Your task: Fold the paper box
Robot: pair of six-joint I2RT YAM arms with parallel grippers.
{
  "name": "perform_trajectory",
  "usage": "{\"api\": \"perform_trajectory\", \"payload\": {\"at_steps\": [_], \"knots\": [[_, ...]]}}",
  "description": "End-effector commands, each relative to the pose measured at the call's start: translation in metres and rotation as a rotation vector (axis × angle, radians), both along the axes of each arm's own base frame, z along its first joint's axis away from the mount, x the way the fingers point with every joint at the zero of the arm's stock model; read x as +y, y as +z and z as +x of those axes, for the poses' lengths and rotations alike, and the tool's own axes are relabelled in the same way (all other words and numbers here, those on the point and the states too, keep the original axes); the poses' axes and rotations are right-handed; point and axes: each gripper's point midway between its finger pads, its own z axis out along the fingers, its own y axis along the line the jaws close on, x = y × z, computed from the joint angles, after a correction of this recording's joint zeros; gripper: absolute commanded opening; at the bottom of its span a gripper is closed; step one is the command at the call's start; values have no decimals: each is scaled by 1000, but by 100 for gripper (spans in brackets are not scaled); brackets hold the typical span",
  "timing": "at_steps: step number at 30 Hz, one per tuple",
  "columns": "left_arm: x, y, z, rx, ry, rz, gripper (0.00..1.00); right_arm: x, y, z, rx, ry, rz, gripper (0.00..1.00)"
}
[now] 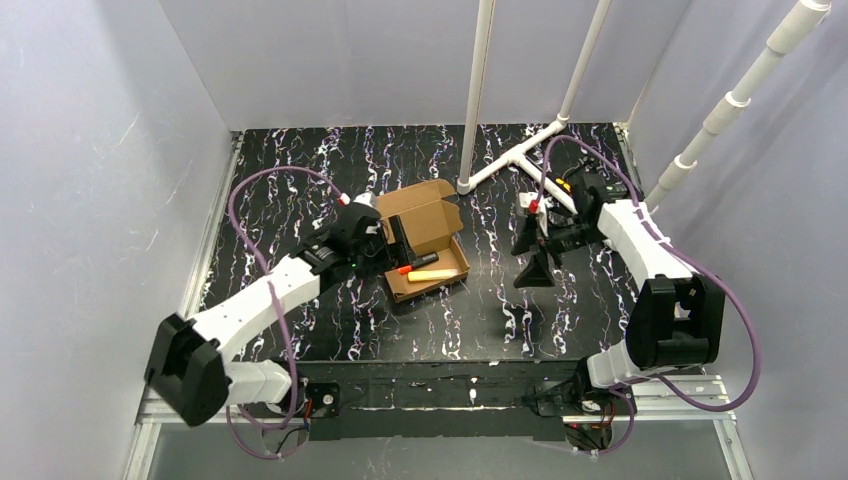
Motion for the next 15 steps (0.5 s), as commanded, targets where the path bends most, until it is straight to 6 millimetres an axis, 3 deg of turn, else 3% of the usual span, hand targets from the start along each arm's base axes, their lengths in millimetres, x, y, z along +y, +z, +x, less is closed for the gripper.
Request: {"api": "perform_trajectory", "payload": {"at_steps": [1, 7, 15], "knots": [[27, -26, 12, 51, 155, 215, 78, 26, 5, 23, -38, -80, 25, 97], [46, -40, 8, 100, 230, 343, 67, 41, -3, 22, -64, -94, -6, 98], [34, -73, 13, 164, 197, 373, 51, 42, -14, 19, -23, -84, -30, 98]]}}
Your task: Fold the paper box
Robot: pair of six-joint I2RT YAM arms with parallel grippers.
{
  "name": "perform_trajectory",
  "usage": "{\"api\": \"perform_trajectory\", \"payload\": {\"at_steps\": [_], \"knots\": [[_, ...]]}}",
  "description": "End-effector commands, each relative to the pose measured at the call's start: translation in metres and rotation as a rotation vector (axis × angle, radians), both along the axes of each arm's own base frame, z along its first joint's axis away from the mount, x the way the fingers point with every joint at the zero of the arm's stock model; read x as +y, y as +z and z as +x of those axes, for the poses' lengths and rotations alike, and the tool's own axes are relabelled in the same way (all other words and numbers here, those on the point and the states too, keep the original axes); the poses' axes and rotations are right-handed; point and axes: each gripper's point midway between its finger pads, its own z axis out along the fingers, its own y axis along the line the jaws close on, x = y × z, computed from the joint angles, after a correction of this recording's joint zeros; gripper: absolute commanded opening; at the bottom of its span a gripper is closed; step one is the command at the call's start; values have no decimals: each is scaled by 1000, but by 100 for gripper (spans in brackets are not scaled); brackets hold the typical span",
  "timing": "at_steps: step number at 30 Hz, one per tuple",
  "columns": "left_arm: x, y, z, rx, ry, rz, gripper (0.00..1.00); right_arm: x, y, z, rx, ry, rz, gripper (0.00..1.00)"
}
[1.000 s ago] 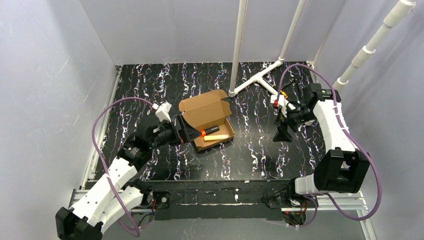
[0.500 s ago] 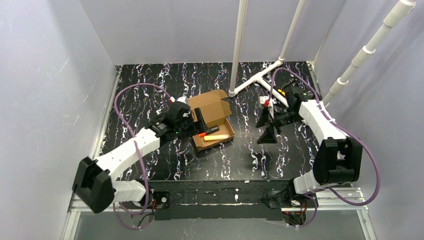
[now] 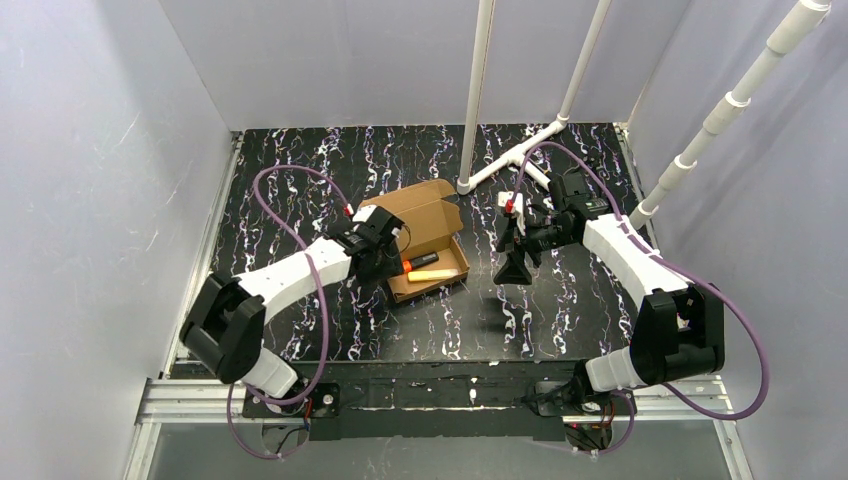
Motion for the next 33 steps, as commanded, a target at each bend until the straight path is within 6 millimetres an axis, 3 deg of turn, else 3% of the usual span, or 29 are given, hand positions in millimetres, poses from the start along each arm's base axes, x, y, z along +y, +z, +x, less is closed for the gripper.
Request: {"api": "perform_trajectory", "payload": {"at_steps": [1, 13, 18, 27, 30, 33], "knots": [[3, -12, 6, 3, 25, 46, 48, 3, 0, 3, -3, -7, 3, 98], [12, -36, 11, 48, -3, 168, 22, 2, -4, -2, 17, 16, 4, 98], [16, -34, 18, 34, -44, 223, 0, 2, -6, -4, 26, 21, -2, 98], [16, -25, 32, 27, -163, 317, 0, 2, -11, -5, 37, 24, -10, 98], [13, -23, 33, 52, -173, 326, 24, 2, -14, -6, 45, 26, -15, 98], [8, -17, 32, 56, -175, 298, 35, 3, -16, -6, 51, 27, -15, 98]]}}
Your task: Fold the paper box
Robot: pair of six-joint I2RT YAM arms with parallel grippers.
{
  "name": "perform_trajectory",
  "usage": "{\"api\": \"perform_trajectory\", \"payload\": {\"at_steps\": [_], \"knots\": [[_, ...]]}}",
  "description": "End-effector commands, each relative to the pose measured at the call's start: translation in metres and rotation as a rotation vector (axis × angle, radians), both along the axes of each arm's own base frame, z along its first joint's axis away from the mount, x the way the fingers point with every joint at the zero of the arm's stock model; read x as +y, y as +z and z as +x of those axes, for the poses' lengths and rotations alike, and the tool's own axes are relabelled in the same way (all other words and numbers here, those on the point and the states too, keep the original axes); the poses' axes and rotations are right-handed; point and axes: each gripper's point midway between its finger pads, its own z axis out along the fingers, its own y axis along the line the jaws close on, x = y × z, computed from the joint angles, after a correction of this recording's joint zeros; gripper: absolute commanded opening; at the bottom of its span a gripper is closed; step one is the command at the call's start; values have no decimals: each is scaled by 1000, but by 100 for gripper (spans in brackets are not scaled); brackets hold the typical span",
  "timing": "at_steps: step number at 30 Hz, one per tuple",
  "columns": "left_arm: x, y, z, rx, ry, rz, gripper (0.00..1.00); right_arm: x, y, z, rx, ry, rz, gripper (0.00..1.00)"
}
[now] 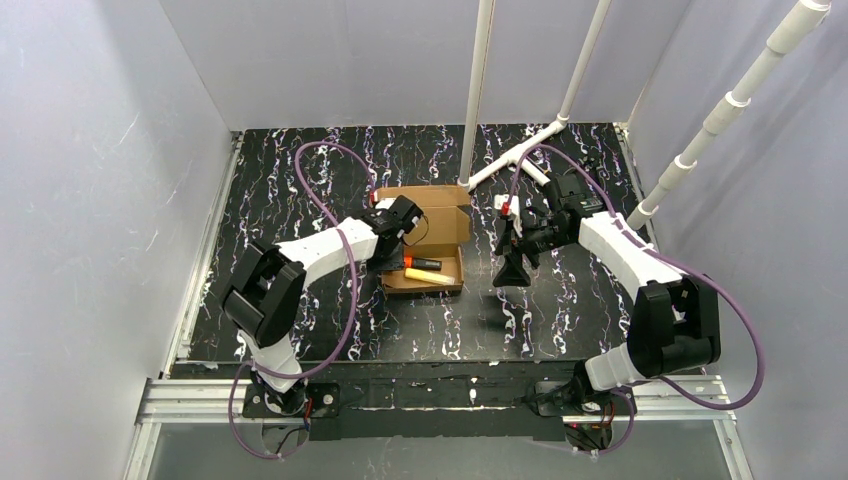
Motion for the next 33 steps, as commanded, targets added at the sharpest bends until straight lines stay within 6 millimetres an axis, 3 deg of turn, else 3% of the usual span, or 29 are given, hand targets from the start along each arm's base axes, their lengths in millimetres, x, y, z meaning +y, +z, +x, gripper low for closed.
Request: {"api": "perform_trajectory", "payload": {"at_steps": [1, 9, 18, 25, 32, 33], "knots": [[2, 18, -2, 3, -13, 15, 38, 4, -5, -6, 30, 16, 8, 98], [7, 42, -11, -34, -14, -34, 44, 6, -11, -8, 49, 20, 1, 98], [5, 26, 0, -6, -35, -32, 42, 8, -14, -10, 57, 30, -1, 98], [12, 3, 4, 5, -22, -80, 14, 7, -17, -12, 69, 35, -2, 98], [9, -15, 0, 41, -27, -90, 12, 8, -19, -12, 77, 39, -5, 98], [10, -16, 0, 37, -28, -89, 6, 8, -19, -13, 79, 39, -5, 98]]}}
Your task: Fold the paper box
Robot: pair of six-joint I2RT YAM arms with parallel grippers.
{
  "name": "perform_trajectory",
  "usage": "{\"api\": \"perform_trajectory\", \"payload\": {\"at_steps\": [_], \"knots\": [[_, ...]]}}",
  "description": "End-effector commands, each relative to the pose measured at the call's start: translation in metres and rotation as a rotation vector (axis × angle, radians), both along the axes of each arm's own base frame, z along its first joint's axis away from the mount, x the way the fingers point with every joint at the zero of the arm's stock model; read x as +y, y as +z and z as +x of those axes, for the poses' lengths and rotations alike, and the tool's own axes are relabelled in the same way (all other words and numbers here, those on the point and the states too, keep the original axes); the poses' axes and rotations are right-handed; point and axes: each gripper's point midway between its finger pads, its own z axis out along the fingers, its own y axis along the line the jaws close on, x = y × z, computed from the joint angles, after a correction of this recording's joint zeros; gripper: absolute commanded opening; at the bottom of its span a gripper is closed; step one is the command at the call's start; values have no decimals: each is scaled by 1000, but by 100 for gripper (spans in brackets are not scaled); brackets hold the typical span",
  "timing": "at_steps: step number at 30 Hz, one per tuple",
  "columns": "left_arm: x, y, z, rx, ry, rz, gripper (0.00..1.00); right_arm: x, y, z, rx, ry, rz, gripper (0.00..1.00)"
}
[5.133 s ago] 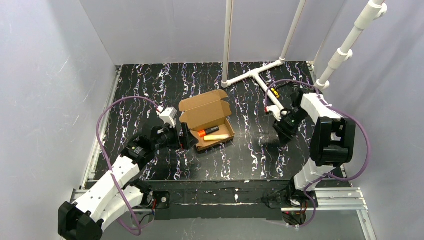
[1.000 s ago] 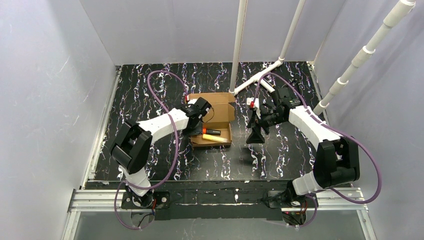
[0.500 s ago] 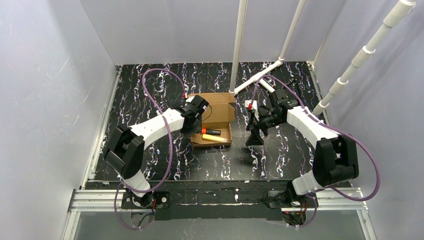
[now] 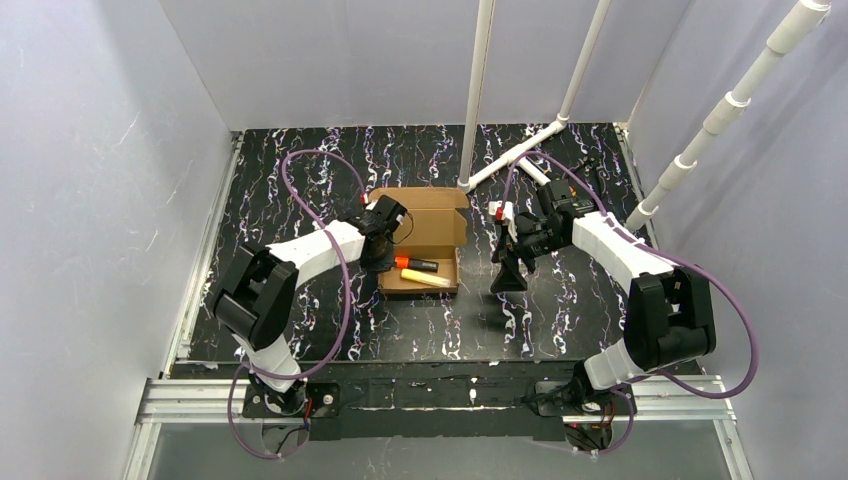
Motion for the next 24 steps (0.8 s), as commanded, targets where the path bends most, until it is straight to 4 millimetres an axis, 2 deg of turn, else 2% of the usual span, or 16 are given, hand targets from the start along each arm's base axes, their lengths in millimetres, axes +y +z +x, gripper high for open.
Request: {"api": "perform_trajectory", "payload": {"at_steps": [1, 6, 14, 20, 24], "knots": [[1, -9, -2, 7, -12, 6, 0, 4, -2, -5, 21, 16, 15, 98], [13, -5, 2, -26, -34, 145, 0, 4, -4, -7, 23, 22, 14, 98], [20, 4, 3, -60, -82, 345, 0, 3, -7, -7, 29, 21, 6, 98], [23, -3, 0, -21, -82, 395, 0, 2, -9, -6, 29, 19, -3, 98], [15, 3, -3, -34, -57, 317, 16, 1, -12, -6, 34, 16, -9, 98]]}}
